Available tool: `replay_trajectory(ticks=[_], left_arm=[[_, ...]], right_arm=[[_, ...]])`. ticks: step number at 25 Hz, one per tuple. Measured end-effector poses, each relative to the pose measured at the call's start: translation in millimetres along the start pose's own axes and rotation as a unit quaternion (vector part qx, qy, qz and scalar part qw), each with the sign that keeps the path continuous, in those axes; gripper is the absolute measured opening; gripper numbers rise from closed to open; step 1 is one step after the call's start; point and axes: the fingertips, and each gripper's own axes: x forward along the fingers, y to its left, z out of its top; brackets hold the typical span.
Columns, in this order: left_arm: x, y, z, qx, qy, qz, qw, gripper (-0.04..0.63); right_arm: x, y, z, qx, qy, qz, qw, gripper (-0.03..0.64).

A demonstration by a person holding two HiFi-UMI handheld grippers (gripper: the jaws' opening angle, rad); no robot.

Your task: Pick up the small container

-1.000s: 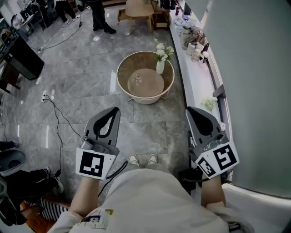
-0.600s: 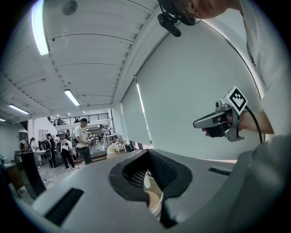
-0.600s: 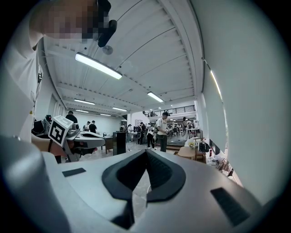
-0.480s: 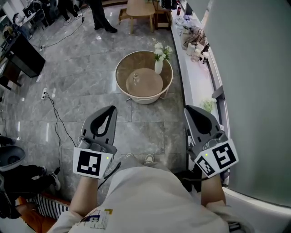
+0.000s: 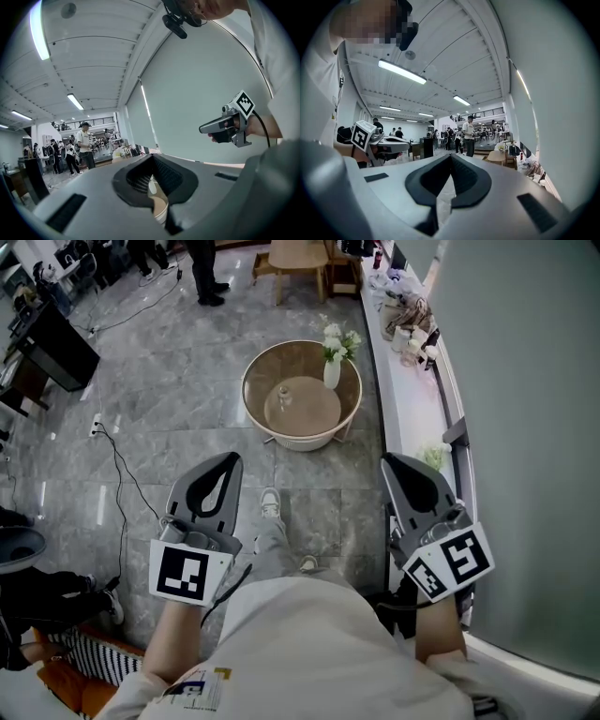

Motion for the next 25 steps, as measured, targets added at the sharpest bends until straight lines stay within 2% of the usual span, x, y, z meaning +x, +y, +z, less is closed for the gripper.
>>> replay_trajectory(ticks=[6,13,18,25], left_arm=[[7,2,-7,0.007,-0.012,0.0,0.9999,0.008],[33,25,-18,0.004,-0.011,-0.002,0.9999,0.008],[55,52,-26,0.004,-0.009,-0.003,0.9999,0.008],[96,111,-37,0.004,-0.005,0.002,1.0,0.008]], right_arm=[[2,-3,-10,-0.004,-0.001,-0.004,1.0,0.006],[35,-21,-20,-0.01,0.009,-0.018,1.0,0.006],[69,-34,-27,-0.003,0.018,-0.02,1.0,0.006],[133,-56,-16,-0.006,0.013,-0.028,1.0,0.006]])
